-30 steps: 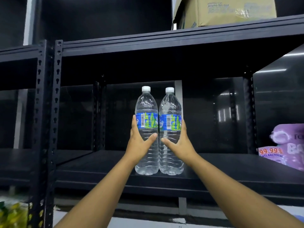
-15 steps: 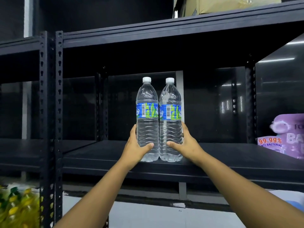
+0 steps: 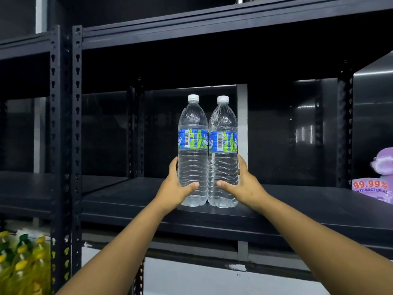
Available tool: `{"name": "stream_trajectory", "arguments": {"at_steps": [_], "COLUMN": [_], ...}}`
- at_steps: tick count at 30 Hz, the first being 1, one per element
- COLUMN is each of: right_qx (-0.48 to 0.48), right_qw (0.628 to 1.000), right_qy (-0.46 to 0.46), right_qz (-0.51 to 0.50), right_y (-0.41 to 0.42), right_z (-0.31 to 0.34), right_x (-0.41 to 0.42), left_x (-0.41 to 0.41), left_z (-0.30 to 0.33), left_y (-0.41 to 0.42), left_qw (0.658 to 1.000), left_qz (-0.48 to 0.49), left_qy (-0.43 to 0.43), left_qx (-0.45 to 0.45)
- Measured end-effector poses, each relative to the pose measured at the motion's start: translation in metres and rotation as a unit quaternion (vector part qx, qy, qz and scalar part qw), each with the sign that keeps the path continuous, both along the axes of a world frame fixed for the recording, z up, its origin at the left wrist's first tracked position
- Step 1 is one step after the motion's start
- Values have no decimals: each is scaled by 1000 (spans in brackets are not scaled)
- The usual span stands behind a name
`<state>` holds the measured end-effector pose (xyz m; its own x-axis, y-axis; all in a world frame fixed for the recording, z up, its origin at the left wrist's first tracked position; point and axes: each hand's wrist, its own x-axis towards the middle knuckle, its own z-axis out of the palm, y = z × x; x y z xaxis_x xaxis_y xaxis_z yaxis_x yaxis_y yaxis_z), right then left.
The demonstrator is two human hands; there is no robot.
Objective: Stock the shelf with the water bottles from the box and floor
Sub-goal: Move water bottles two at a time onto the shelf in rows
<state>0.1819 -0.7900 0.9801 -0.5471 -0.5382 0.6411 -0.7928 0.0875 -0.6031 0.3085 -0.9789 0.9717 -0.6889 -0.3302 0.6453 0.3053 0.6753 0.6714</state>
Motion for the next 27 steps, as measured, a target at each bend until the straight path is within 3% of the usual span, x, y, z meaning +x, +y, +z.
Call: {"name": "stream_trajectory", "arguments": {"at_steps": [14, 27], "right_qx": [19, 38], "right_qw": [999, 998], "right_qy": [-9, -47], "right_qz": [25, -10], "right_y": [-69, -135], "right_z": [6, 9], "right_x": [-56, -116], "left_x": [-62, -126], "left_z": [15, 31], "left_y": [-82, -146], "left_qw": [997, 986], "left_qz": [-12, -46], "left_qy": [-70, -150], "left_qx": [-24, -51]}}
